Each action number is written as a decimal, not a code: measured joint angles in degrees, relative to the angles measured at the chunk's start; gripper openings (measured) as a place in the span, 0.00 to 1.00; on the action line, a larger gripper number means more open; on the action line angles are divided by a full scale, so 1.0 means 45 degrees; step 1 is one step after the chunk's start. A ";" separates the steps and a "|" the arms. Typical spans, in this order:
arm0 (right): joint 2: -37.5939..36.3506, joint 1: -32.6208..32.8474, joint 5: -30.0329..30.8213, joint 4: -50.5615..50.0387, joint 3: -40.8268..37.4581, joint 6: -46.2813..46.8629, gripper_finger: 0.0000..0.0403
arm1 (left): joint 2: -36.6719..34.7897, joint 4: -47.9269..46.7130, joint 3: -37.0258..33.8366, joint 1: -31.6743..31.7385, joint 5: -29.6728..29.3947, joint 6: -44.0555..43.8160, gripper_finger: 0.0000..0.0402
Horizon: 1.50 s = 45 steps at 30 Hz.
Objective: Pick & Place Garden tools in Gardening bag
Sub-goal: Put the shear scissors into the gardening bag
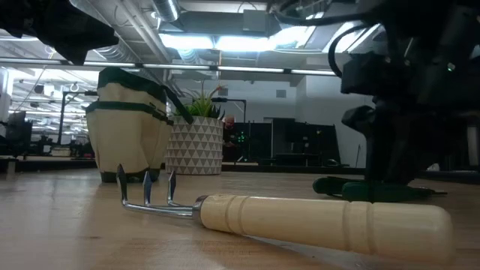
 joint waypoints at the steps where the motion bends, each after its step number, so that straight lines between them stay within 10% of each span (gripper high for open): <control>1: 0.0000 0.0000 0.0004 0.0146 -0.0102 -0.0004 0.34 | -0.0005 0.0000 0.0000 -0.0005 0.0000 0.0000 0.24; 19: 0.0000 0.0005 -0.0389 0.1554 -0.0253 0.0020 0.10 | -0.0002 -0.0005 0.0000 0.0000 0.0000 0.0000 0.24; 45: 0.0005 -0.0491 -0.0340 0.4824 -0.0253 0.1560 0.08 | 0.0000 0.0000 0.0000 -0.0005 0.0000 0.0000 0.24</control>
